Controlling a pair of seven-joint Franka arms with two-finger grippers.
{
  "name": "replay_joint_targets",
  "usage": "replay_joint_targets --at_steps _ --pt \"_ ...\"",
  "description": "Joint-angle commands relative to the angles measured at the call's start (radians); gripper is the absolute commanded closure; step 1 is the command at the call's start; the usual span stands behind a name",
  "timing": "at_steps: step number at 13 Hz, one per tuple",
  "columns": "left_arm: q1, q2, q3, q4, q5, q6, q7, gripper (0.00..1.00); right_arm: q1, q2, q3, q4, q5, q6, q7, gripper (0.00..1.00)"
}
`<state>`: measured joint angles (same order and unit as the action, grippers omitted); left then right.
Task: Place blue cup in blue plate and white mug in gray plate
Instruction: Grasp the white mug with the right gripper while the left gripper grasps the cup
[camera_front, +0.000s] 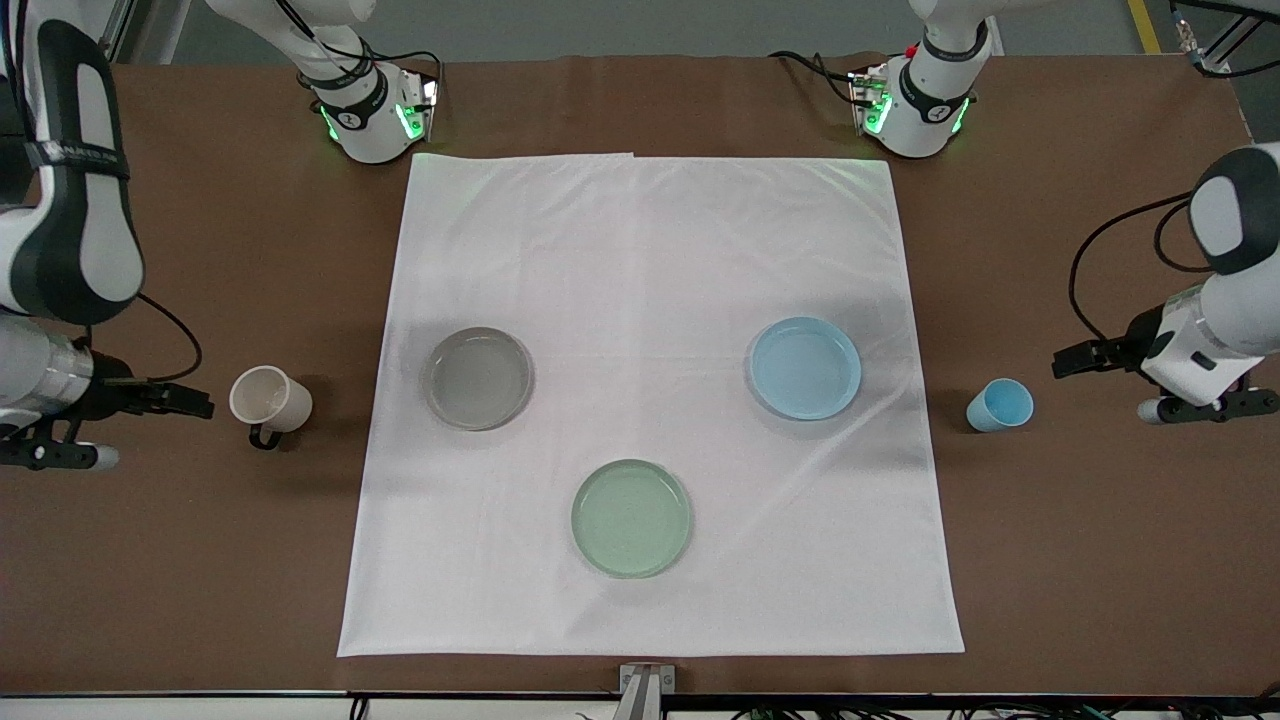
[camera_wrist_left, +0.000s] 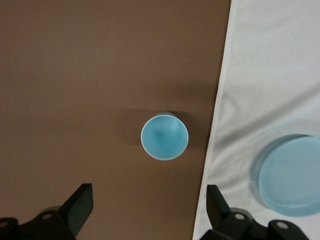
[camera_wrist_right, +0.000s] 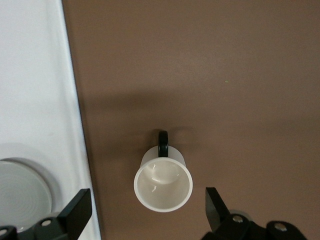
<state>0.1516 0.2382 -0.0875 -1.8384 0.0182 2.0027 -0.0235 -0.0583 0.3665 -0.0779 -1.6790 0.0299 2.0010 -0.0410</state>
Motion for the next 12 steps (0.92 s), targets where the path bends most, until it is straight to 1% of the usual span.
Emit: replay_joint_targets --at_steps 1,3,5,7,8,10,11,12 --pt "0.002 0.051 -0.008 -0.053 0.02 0.112 0.007 0.01 -0.014 0.041 0.007 -0.085 0.016 0.116 0.078 0.01" --pt "0.015 0.108 -0.008 -0.051 0.029 0.168 0.007 0.08 -0.028 0.098 0.007 -0.088 0.03 0.163 0.078 0.02" --pt "0.019 0.153 -0.008 -0.05 0.029 0.211 0.007 0.15 -0.041 0.139 0.01 -0.087 0.033 0.18 0.078 0.04" --pt "0.022 0.176 -0.008 -0.051 0.031 0.228 0.007 0.26 -0.038 0.163 0.012 -0.093 0.033 0.202 0.067 0.08" --pt "0.025 0.185 -0.006 -0.054 0.032 0.229 0.007 0.27 -0.038 0.172 0.013 -0.094 0.033 0.214 0.067 0.08" --pt "0.035 0.191 -0.008 -0.065 0.052 0.228 0.007 0.29 -0.038 0.189 0.013 -0.094 0.033 0.225 0.064 0.13" --pt "0.042 0.193 -0.008 -0.071 0.052 0.229 0.007 0.29 -0.038 0.196 0.015 -0.096 0.033 0.225 0.064 0.17" --pt "0.042 0.196 -0.008 -0.074 0.052 0.229 0.007 0.32 -0.037 0.198 0.015 -0.097 0.033 0.222 0.064 0.22"
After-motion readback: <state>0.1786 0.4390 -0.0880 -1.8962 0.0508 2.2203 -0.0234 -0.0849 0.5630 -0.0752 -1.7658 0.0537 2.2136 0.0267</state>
